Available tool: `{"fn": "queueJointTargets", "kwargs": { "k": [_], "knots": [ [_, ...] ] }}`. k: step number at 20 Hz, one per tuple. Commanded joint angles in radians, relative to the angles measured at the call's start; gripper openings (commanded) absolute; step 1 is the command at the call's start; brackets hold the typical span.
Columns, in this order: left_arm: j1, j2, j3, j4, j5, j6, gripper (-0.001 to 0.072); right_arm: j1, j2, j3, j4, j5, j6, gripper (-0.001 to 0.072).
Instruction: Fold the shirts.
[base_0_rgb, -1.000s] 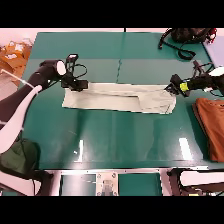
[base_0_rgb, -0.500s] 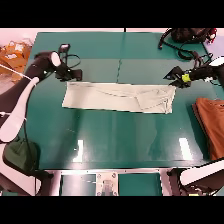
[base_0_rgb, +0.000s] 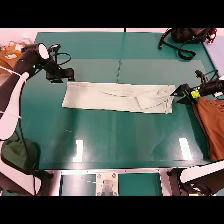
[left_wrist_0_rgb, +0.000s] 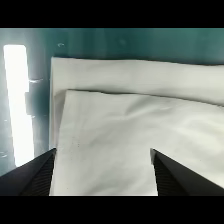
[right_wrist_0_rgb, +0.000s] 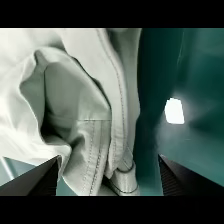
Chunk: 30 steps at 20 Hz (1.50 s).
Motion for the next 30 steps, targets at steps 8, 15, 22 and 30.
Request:
{"fn": "queueJointTargets", "kwargs": {
  "k": [8,15,22,30],
  "knots": [
    [0.003,-0.001,0.003,-0.048,-0.011,0.003,0.0661,-0.026,-0.135,-0.04,0.181,-0.02,-0.151,0.0698],
    [0.003,-0.001,0.003,-0.261,-0.012,0.106,0.0398,0.044,-0.158,-0.017,0.18,-0.046,-0.218,0.0037],
    [-0.093,-0.028,-0.008,-0.395,0.117,0.16,0.0019,0.074,-0.077,0.134,0.182,0.081,-0.162,0.0024],
    [-0.501,-0.257,-0.011,-0.569,0.568,0.16,0.0019,0.213,0.167,0.374,0.254,0.268,0.015,0.0024]
  ]
}}
